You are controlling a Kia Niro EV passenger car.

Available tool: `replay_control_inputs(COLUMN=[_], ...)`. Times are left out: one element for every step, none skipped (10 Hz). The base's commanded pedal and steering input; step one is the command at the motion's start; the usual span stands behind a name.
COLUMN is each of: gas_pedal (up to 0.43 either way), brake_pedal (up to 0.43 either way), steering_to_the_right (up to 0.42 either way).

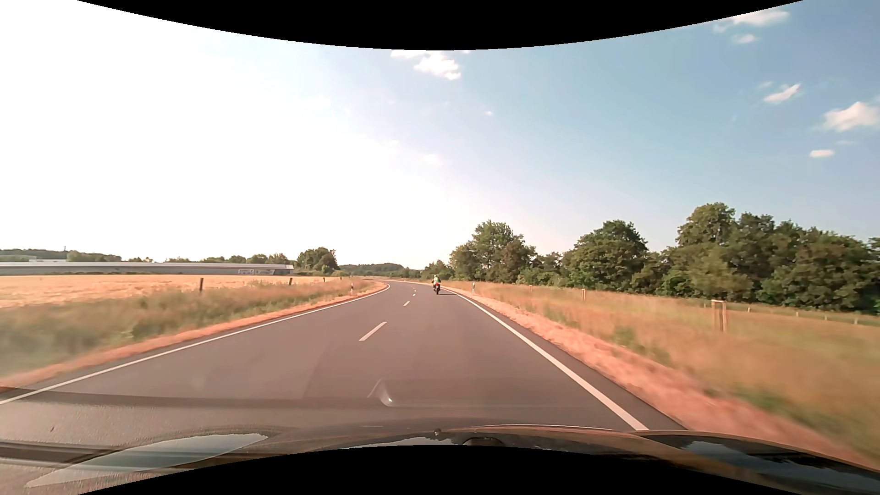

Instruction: Follow the waypoints while adhering to traffic rules and regulations

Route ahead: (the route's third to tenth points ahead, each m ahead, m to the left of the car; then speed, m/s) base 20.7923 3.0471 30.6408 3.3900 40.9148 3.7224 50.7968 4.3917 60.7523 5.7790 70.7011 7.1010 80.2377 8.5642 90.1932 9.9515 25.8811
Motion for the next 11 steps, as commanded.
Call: replay_control_inputs(gas_pedal=[0.130,0.130,0.130,0.130,0.130,0.130,0.130,0.130,0.130,0.130,0.130], brake_pedal=[0.000,0.000,0.000,0.000,0.000,0.000,0.000,0.000,0.000,0.000,0.000], steering_to_the_right=[-0.012,-0.012,-0.012,-0.012,-0.012,-0.012,-0.012,-0.013,-0.012,-0.012,-0.012])
